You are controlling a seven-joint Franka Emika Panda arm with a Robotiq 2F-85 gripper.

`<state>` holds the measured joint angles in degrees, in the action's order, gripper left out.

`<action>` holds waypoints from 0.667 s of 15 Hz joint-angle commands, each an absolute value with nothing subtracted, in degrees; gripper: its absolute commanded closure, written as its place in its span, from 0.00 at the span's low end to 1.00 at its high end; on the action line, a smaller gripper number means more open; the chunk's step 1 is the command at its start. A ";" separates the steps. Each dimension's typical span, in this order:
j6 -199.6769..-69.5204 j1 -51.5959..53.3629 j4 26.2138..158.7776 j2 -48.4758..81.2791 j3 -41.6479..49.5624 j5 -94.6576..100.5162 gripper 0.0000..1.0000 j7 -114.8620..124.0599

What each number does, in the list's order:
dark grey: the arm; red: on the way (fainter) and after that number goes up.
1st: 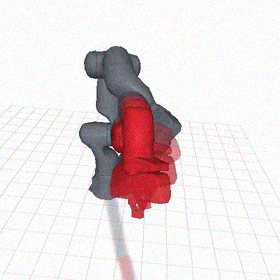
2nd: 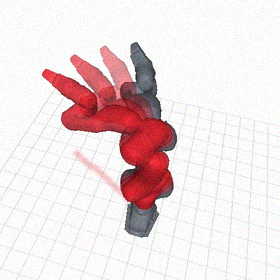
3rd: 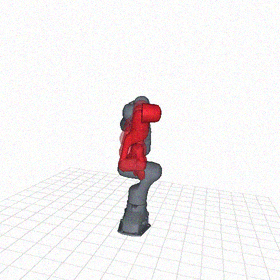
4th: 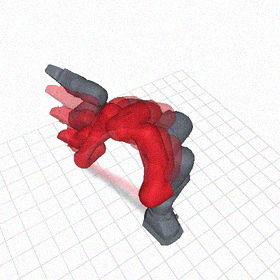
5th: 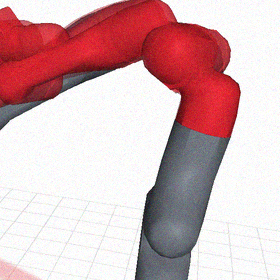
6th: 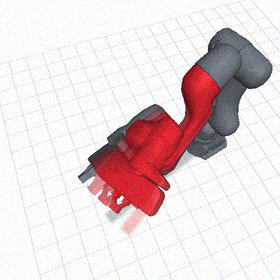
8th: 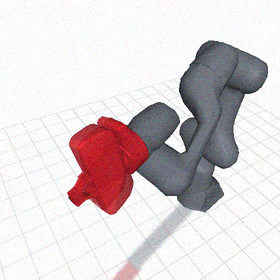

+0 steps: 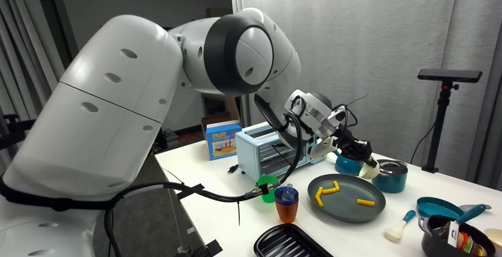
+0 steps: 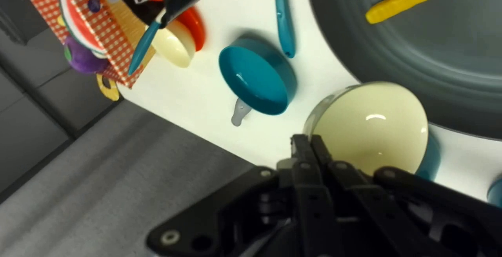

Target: Pour the fries out of the white bowl and onto the grey plate

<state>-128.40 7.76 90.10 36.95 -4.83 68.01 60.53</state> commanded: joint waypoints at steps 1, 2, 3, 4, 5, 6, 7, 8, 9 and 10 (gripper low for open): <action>-133.69 7.03 102.40 26.13 -4.35 63.03 0.99 67.28; -134.99 7.05 104.54 24.36 -4.07 62.08 0.99 69.40; -135.70 7.21 107.13 21.93 -3.83 61.18 0.99 70.96; -136.26 7.30 109.93 19.39 -3.67 60.42 0.99 72.40; -136.82 7.32 112.67 16.98 -3.57 59.70 0.99 73.56; -137.16 7.14 115.58 14.46 -3.56 58.63 0.99 74.61; -137.29 7.10 118.58 11.80 -3.58 57.64 0.99 75.51; -137.68 7.01 121.55 9.37 -3.57 56.79 0.99 76.47; -137.93 6.96 124.56 7.03 -3.53 56.09 0.99 77.59; -138.32 6.79 127.01 5.20 -3.50 55.19 0.99 78.54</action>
<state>-135.23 7.68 116.45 13.80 -3.74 57.85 75.22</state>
